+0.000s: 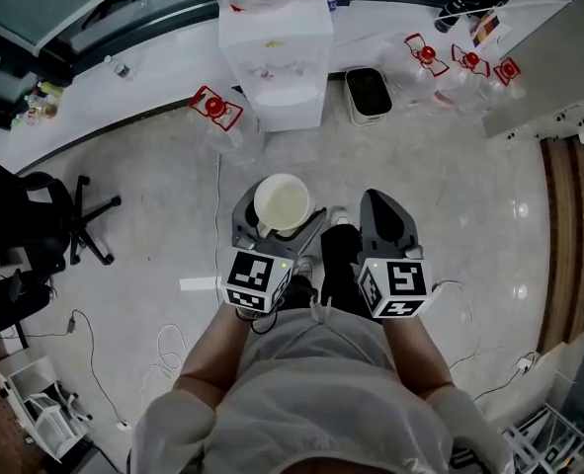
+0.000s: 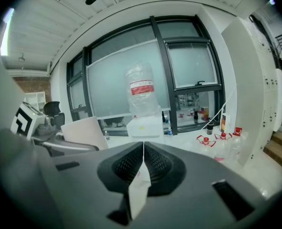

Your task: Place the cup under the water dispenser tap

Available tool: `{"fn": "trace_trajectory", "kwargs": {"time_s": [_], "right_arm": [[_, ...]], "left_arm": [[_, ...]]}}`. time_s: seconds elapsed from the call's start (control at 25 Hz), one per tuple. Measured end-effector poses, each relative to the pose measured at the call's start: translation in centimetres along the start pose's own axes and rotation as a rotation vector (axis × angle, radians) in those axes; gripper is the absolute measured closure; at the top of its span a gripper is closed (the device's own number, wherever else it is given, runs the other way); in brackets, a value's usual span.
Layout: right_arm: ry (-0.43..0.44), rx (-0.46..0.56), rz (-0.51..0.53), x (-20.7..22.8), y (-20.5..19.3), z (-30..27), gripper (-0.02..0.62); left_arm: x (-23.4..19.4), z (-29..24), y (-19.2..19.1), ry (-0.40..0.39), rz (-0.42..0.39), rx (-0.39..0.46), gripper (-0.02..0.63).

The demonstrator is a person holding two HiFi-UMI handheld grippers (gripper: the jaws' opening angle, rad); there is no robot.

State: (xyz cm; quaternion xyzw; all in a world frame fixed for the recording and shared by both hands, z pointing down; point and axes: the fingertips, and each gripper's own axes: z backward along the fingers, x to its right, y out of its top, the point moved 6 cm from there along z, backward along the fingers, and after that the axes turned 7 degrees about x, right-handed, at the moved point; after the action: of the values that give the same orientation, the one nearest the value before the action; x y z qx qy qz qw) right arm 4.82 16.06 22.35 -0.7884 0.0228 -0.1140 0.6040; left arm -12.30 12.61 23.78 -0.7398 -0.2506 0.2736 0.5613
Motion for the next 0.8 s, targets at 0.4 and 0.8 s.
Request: {"fn": "trace_trajectory", "kwargs": {"time_s": [0.4,0.8], "right_arm": [[0.129,-0.016,0.064,7.1,4.1,-11.5,0.566],[0.273,-0.113,0.13,10.4,0.6,-20.0,0.566]], "left_arm": [[-3.4,-9.9,2.3,0.124,0.016,-0.002,0.161],[-7.7,-16.8,-3.3,0.231,0.026,-0.026,0.161]]}}
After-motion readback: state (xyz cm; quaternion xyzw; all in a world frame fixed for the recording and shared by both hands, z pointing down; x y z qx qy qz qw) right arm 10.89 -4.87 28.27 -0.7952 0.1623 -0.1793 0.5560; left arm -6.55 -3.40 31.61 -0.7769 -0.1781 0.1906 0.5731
